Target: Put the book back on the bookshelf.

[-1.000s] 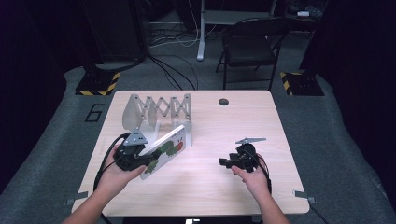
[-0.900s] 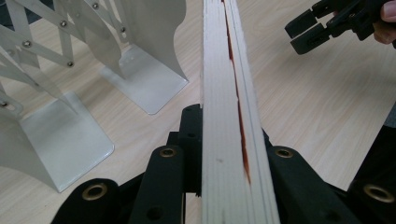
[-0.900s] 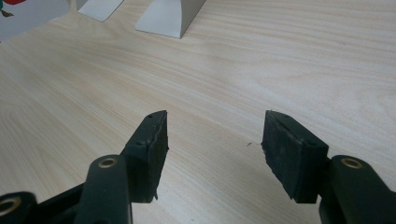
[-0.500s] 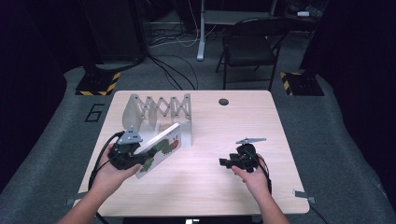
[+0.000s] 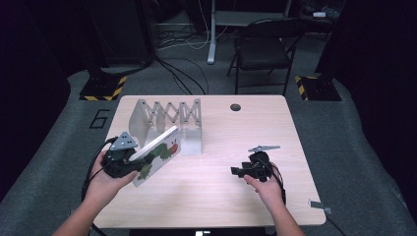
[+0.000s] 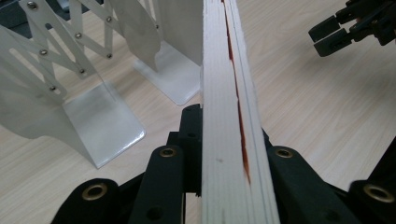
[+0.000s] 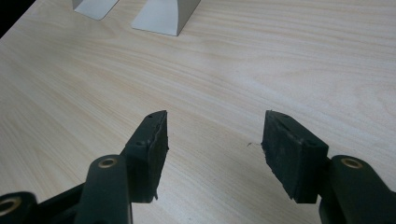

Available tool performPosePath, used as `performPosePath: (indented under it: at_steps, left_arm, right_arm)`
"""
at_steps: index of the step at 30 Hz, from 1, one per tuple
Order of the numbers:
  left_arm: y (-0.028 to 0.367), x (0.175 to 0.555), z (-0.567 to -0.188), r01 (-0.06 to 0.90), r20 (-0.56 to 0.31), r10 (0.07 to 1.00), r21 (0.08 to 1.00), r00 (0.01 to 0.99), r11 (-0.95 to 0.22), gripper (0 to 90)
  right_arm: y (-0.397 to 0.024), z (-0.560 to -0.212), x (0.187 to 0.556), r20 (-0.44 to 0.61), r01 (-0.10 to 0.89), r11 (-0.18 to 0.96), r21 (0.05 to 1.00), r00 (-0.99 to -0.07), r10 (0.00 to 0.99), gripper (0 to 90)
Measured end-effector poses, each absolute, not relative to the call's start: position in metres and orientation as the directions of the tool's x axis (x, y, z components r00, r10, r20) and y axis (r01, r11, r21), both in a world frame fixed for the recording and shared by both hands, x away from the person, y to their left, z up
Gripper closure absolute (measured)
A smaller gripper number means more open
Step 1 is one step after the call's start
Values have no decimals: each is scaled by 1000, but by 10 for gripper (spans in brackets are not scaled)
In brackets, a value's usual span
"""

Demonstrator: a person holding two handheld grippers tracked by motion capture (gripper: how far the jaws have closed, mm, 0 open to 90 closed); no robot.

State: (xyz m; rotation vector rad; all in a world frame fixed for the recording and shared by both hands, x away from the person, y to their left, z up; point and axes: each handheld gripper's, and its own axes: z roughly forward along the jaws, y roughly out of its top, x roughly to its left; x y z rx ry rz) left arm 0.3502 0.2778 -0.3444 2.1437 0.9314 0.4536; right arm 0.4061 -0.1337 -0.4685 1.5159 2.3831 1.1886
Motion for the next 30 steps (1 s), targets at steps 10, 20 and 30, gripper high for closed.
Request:
performPosePath:
  at_steps: [10,20,30]
  left_arm:
    - [291,349,-340,485,36,761,751,647,-448,759]
    - [304,350,-338,504,36,795,756,605,-417,759]
    - [325,354,-335,530,27,839,765,543,-367,759]
  right_arm:
    - [-134,-468,406,326,739,203,643,-503,800,407]
    - [-134,-468,405,329,739,196,644,-499,801,407]
    - [-135,-468,406,329,737,190,649,-497,803,407]
